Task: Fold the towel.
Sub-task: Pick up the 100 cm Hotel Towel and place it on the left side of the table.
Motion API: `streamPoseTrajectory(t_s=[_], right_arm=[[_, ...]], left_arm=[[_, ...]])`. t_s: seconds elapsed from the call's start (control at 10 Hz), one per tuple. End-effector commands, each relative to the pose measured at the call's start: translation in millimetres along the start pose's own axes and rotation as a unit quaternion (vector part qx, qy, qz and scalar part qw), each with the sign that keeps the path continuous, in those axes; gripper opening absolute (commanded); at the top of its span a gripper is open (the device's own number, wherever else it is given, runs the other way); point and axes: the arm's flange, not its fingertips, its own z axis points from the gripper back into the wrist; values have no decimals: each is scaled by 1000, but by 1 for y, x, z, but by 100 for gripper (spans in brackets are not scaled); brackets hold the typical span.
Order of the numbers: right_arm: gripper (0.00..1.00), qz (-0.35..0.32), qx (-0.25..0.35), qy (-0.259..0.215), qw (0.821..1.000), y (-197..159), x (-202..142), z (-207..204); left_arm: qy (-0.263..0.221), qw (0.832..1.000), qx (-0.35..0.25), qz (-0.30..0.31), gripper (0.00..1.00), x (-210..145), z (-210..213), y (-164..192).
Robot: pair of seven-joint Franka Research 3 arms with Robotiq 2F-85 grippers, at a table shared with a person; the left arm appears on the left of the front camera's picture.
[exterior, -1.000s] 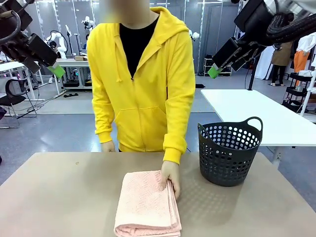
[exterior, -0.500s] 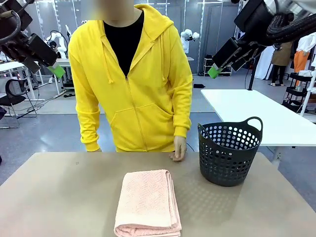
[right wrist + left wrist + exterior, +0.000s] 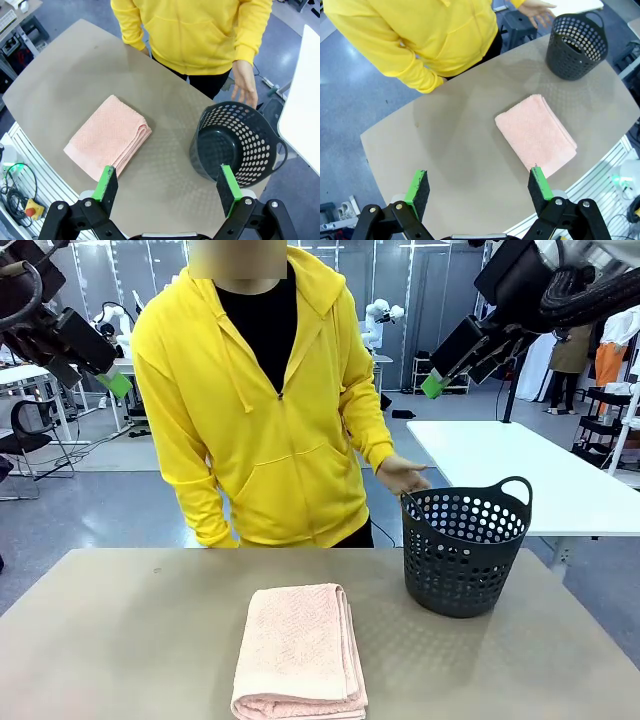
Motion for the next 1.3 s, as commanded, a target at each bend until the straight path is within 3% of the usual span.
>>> streamPoseTrajectory(t_s=[0.0,0.5,1.2], right_arm=[[100,-1,0,4,1000,-1,2,2],[100,-1,0,4,1000,-1,2,2],[100,-1,0,4,1000,-1,2,2]], left_arm=[[5,1000,0,4,100,3,3,0],[1,1000,1,6,100,-2,-6,0],[31,994,-48,89,100,-29,-81,-18]])
